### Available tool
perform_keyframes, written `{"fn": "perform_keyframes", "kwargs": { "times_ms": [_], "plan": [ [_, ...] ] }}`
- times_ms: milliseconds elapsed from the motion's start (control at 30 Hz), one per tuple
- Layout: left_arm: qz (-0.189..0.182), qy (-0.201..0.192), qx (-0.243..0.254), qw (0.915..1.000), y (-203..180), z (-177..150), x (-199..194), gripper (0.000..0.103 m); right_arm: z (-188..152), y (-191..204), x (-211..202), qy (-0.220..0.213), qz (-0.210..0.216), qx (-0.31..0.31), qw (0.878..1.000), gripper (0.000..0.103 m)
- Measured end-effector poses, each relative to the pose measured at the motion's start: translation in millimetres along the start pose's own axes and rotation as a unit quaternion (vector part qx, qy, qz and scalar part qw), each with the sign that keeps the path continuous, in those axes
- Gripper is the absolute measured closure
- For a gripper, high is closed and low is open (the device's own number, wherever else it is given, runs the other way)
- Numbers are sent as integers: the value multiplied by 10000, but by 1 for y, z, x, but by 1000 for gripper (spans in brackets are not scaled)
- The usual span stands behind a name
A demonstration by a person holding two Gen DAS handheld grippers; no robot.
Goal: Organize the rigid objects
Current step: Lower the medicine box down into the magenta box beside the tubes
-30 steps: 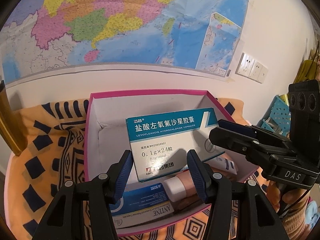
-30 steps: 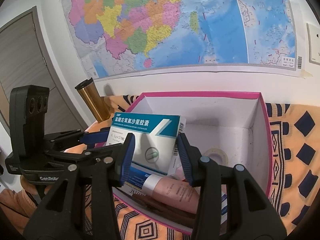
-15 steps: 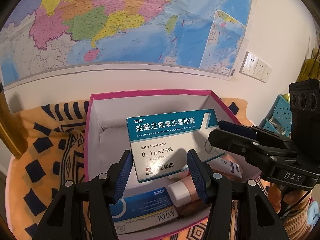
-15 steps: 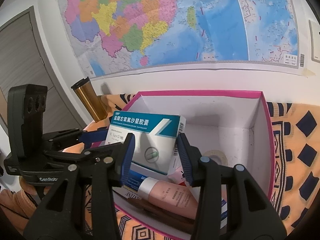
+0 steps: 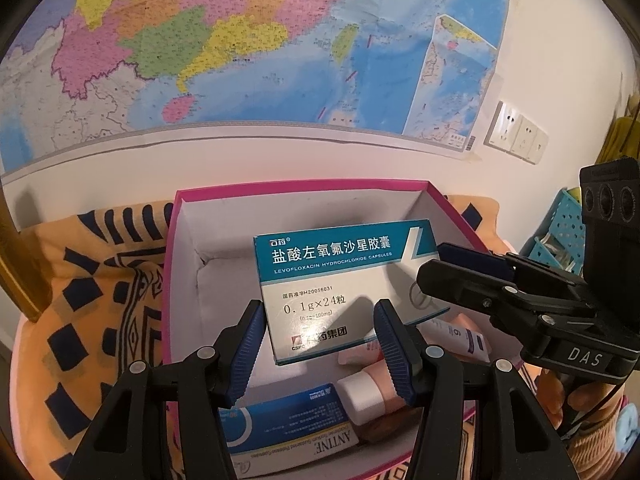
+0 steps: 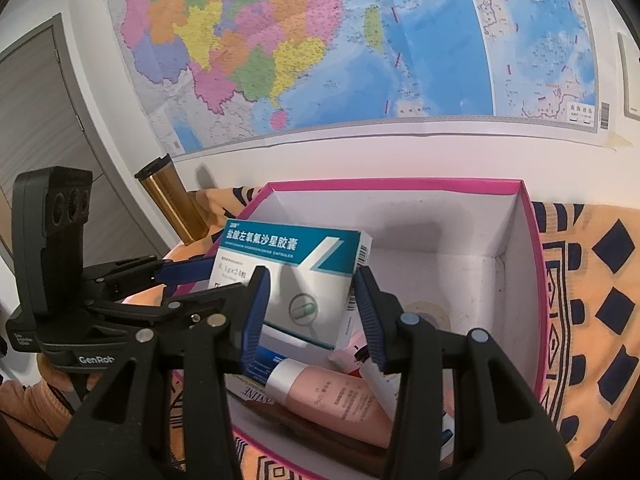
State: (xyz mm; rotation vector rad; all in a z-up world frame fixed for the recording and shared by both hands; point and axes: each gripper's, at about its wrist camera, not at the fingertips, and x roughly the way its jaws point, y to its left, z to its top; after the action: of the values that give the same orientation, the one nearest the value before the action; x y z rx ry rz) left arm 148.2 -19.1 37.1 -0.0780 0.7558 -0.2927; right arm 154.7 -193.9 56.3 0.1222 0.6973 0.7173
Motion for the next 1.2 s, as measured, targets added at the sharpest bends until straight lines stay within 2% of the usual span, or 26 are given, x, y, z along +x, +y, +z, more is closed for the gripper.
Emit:
{"fn": "perform_keyframes", "kwargs": {
  "times_ms": [1200],
  "plan": [
    [115,106,10,9999,5,13,20,47,8,-8,12,164,-47,100,9998,56]
  ]
}}
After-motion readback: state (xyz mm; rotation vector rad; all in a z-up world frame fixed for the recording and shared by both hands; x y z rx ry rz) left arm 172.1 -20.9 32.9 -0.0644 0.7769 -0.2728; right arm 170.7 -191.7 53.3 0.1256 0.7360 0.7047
